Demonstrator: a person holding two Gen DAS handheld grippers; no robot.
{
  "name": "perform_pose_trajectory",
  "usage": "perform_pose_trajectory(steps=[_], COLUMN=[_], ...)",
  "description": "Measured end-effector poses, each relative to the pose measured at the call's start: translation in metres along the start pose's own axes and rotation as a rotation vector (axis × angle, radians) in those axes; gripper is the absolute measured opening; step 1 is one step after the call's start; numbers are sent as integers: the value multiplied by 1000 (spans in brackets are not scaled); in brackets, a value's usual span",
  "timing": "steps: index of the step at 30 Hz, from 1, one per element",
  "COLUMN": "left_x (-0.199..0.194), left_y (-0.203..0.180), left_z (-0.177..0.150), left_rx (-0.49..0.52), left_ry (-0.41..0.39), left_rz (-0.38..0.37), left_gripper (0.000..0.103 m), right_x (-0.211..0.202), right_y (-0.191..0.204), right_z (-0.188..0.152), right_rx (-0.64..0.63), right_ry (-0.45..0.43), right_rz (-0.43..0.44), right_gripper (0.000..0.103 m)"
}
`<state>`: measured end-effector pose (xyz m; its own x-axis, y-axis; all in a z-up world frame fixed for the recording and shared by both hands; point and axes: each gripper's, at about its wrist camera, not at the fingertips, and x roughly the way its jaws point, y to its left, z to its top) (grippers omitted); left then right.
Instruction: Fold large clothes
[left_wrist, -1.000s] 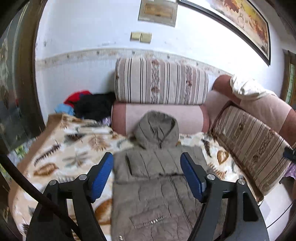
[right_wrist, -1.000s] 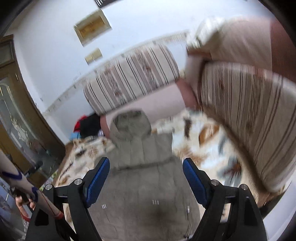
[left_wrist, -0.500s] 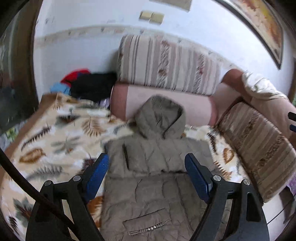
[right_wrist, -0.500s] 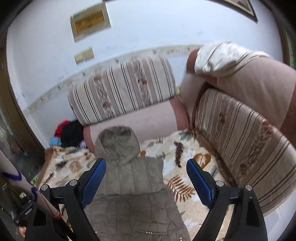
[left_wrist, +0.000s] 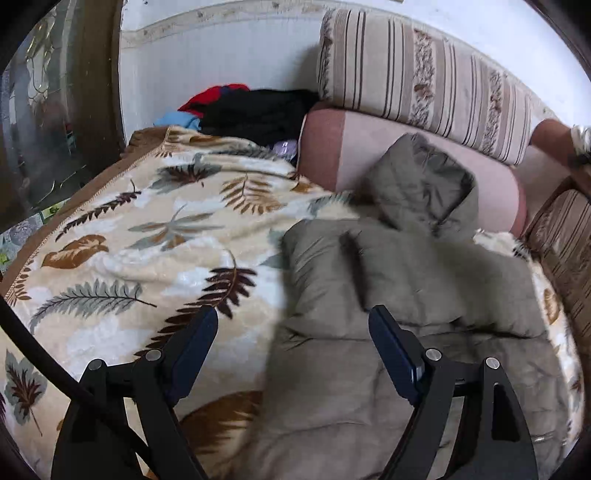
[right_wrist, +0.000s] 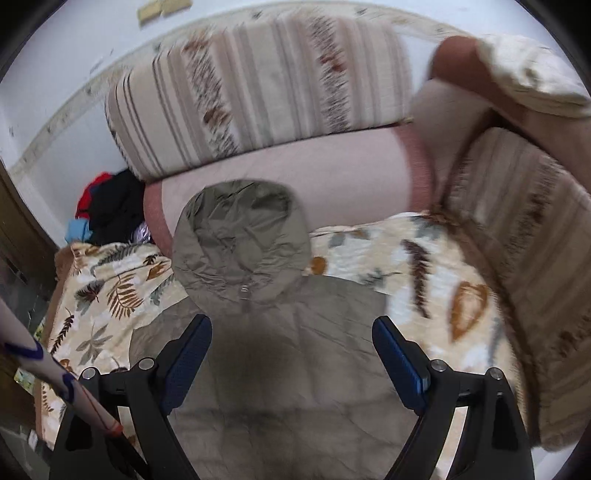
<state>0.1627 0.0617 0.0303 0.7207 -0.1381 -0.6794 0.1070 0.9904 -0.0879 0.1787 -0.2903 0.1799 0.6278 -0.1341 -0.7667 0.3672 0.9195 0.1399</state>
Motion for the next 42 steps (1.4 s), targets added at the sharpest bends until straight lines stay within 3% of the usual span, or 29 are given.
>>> perform_pose_trajectory(steps=[6, 11, 15, 20, 21, 22, 23, 24, 28, 34, 38, 42], left_x=[31, 50, 68, 75, 75, 75, 75, 76, 77, 64, 57, 57], left_y=[20, 29, 30, 27, 27, 26, 25, 25, 24, 28, 33, 37], left_z=[-7, -10, -15, -19, -19, -20, -19, -19, -19, -15, -15, -17], left_rx=[-22, -68, -79, -81, -77, -74, -73, -72, -80, -94, -106, -117], left_ry=[53, 103, 167, 194, 192, 189, 189, 190, 203, 164, 144, 140], left_rz=[-52, -102, -130, -142, -139, -134, -132, -131, -143, -132, -119, -93], left_gripper=[83, 83, 83, 83, 83, 83, 83, 83, 83, 83, 83, 83], right_x=[112, 171, 219, 279, 286, 290, 294, 295, 255, 146, 60, 20], right_y=[66, 120, 154, 153, 151, 150, 149, 147, 149, 132, 116, 102], right_z=[22, 62, 95, 112, 113, 114, 113, 112, 102, 62, 1, -78], right_rx=[-17, -17, -22, 64, 69, 63, 49, 51, -39, -131, -184, -201], right_ry=[56, 19, -1, 29, 33, 34, 50, 75, 9, -63, -90, -65], right_rz=[61, 99, 71, -3, -6, -2, 24, 54, 61, 109, 182, 237], right_gripper=[92, 92, 92, 91, 81, 45, 20, 8, 6, 5, 5, 5])
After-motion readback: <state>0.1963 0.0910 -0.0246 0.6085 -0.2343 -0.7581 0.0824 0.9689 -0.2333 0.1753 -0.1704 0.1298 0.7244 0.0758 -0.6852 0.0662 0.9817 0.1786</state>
